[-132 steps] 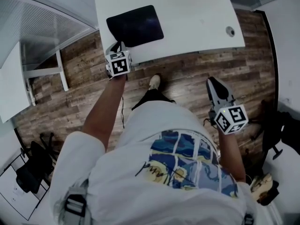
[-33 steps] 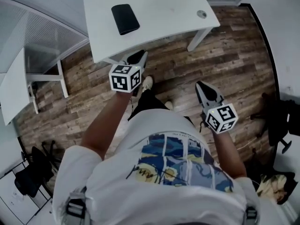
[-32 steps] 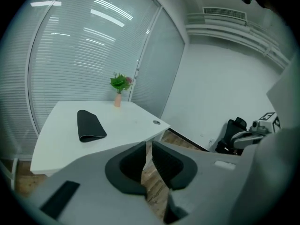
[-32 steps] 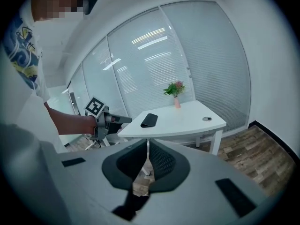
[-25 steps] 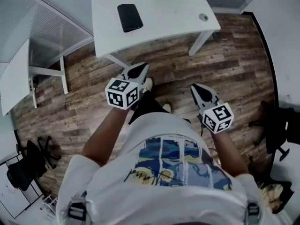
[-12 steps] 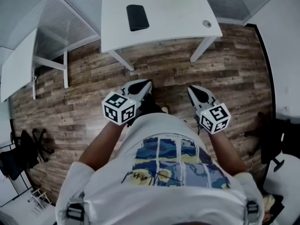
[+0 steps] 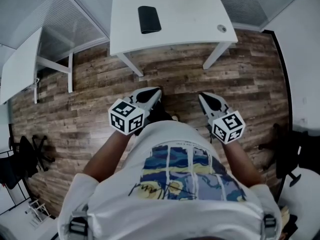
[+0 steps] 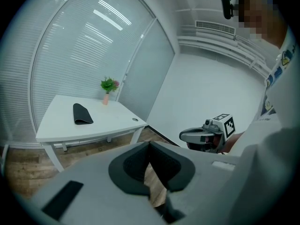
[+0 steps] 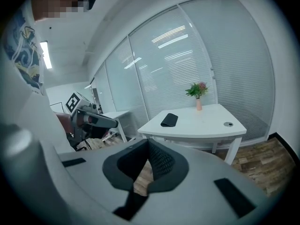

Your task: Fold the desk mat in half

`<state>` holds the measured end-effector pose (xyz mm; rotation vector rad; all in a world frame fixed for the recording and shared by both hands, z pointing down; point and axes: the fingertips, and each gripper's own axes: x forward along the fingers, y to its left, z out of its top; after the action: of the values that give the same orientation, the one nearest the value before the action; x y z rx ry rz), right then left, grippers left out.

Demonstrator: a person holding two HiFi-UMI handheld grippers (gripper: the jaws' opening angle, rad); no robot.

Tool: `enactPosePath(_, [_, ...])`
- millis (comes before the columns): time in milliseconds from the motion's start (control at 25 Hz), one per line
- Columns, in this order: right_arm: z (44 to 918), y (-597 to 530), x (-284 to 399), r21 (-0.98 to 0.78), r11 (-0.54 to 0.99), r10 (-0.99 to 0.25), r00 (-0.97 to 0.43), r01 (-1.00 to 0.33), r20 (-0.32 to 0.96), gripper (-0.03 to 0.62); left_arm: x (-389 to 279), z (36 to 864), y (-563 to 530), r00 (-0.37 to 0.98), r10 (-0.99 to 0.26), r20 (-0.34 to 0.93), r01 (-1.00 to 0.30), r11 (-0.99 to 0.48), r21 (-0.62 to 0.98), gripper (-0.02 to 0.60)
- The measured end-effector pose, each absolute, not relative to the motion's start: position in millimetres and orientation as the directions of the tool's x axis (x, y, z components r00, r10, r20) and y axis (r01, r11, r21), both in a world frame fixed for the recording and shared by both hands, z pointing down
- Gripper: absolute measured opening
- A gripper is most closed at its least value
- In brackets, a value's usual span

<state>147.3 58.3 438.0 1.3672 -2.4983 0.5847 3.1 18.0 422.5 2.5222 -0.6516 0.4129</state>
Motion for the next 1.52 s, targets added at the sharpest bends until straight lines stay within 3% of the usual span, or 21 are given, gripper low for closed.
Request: enactPosePath(1520, [439.5, 54.0, 132.6, -0.219, 0.502, -0.745, -0.547, -0.836, 0.382, 0.000, -11.8, 432.2, 25.7, 0.837, -0.355, 0.416, -0.519, -0.755, 0.400, 0.003])
